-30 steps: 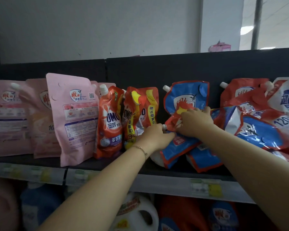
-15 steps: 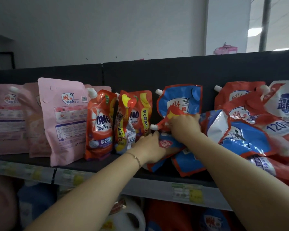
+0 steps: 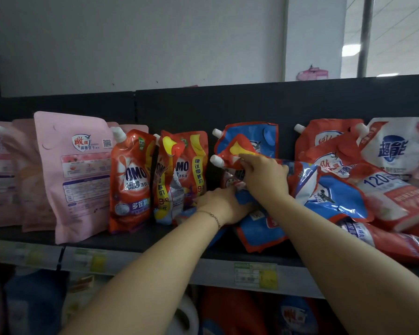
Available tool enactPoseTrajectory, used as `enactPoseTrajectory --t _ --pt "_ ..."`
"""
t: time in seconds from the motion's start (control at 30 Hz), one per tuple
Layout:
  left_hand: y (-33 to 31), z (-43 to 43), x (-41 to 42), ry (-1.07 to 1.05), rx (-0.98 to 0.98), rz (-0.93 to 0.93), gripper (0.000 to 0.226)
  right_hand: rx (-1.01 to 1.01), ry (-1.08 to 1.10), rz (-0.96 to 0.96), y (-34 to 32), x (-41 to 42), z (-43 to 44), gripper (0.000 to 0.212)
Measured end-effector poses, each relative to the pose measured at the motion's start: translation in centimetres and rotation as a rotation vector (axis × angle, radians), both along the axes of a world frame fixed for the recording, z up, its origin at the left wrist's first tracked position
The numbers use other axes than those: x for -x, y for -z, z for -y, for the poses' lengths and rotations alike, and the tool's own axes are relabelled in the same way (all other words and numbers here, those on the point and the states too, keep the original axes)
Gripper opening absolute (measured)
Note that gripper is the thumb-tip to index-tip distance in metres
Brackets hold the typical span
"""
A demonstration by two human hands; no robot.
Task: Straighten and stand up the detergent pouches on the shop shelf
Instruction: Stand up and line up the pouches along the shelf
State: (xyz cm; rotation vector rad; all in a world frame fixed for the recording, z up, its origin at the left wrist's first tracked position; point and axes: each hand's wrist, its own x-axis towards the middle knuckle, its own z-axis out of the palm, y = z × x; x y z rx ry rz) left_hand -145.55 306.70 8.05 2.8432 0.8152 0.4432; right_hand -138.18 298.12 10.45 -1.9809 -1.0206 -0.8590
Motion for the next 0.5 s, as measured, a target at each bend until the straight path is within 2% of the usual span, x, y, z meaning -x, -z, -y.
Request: enactPoseTrajectory --t 0.13,0.23,0.4,0.5 --pt "0.1 -1.7 0.5 0.024 -0.018 0.138 0.059 -0.13 -0.015 -0.033 -0.8 0.1 0.6 0.028" --pt "0.4 -3.2 1.5 0.043 0.035 0.327 0.046 -0.243 -0.005 -0.033 -1.1 0.2 1.4 0.031" --pt "0.8 -5.5 3.4 0.065 0.14 0.547 0.039 -0.509 -0.124 -0.058 -1.7 0.9 2.2 0.03" --pt "1.0 -6.6 5.0 0.064 0.299 0.787 0.04 -0.65 -0.207 -0.104 -2.3 2.0 1.8 0.028"
